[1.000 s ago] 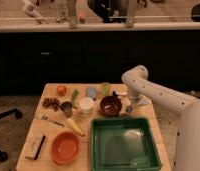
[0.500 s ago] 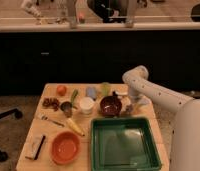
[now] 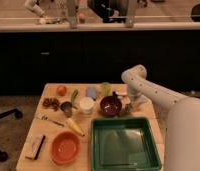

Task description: Place towel in table surface

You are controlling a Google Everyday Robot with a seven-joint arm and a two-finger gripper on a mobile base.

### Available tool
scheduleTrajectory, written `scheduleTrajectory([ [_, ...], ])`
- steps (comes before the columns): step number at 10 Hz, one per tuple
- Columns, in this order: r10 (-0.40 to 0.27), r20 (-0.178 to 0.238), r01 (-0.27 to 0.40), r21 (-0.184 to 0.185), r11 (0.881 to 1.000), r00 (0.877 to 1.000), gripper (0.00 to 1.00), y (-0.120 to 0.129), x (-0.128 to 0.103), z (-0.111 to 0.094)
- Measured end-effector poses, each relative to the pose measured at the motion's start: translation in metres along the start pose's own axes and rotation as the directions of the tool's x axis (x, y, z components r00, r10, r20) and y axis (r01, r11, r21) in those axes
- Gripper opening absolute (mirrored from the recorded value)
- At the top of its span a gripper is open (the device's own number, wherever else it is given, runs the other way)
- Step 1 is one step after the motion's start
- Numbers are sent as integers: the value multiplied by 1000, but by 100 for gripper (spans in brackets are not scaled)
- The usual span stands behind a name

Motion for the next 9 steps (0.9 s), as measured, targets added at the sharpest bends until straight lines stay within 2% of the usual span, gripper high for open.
scheduleTrajectory([
  [7, 1, -1, -1, -1, 1000, 1000, 69, 1, 1, 1],
  [8, 1, -1, -1, -2, 1000, 1000, 77, 1, 1, 1],
  [9, 2, -1, -2, -2, 1000, 1000, 80, 1, 2, 1],
])
